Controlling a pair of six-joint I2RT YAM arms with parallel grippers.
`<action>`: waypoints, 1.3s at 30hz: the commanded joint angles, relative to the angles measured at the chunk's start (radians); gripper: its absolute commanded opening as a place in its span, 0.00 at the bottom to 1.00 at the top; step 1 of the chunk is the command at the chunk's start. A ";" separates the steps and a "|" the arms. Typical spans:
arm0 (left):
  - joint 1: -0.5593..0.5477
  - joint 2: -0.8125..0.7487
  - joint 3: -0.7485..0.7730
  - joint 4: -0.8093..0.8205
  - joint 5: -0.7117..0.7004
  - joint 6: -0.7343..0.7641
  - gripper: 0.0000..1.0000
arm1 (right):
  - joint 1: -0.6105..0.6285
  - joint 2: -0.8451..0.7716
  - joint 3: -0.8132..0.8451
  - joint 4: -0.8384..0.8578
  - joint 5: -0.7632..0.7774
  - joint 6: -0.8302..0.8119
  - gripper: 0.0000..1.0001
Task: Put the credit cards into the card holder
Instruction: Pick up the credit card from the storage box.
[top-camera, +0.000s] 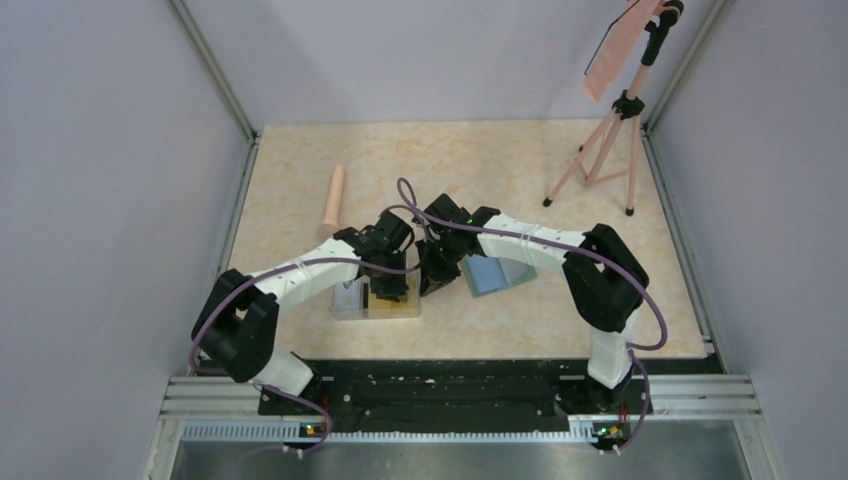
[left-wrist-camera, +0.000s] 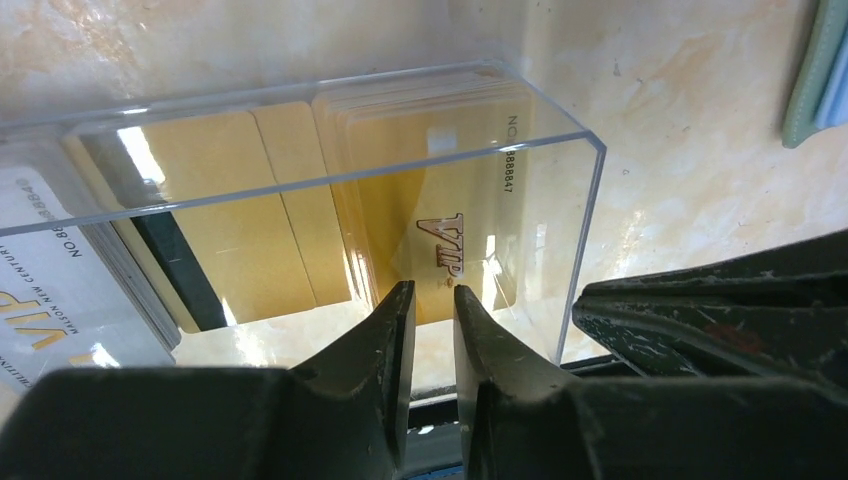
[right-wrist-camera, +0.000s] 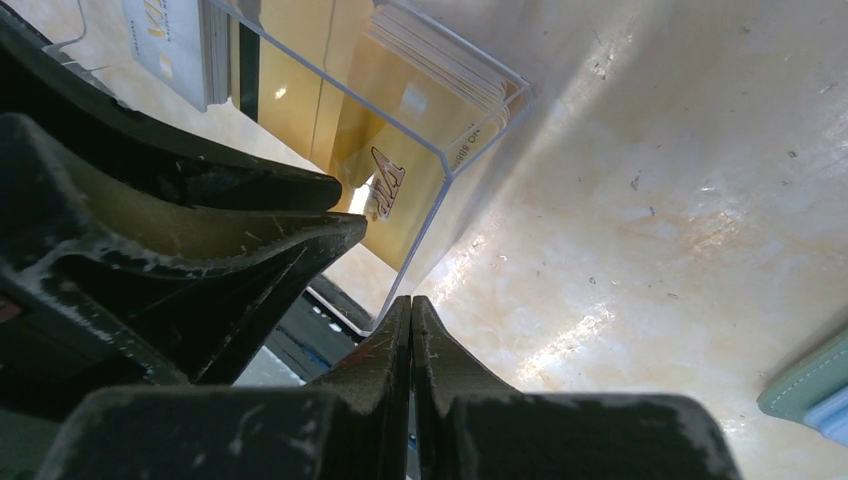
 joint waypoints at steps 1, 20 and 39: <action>-0.017 0.027 0.045 -0.025 -0.019 0.018 0.25 | 0.004 -0.049 0.000 0.016 -0.015 -0.012 0.00; 0.019 -0.041 -0.087 0.075 -0.013 -0.039 0.38 | 0.004 -0.055 -0.015 0.016 -0.024 -0.016 0.00; -0.037 0.040 0.034 -0.024 -0.062 -0.006 0.25 | 0.004 -0.053 -0.014 0.016 -0.032 -0.018 0.00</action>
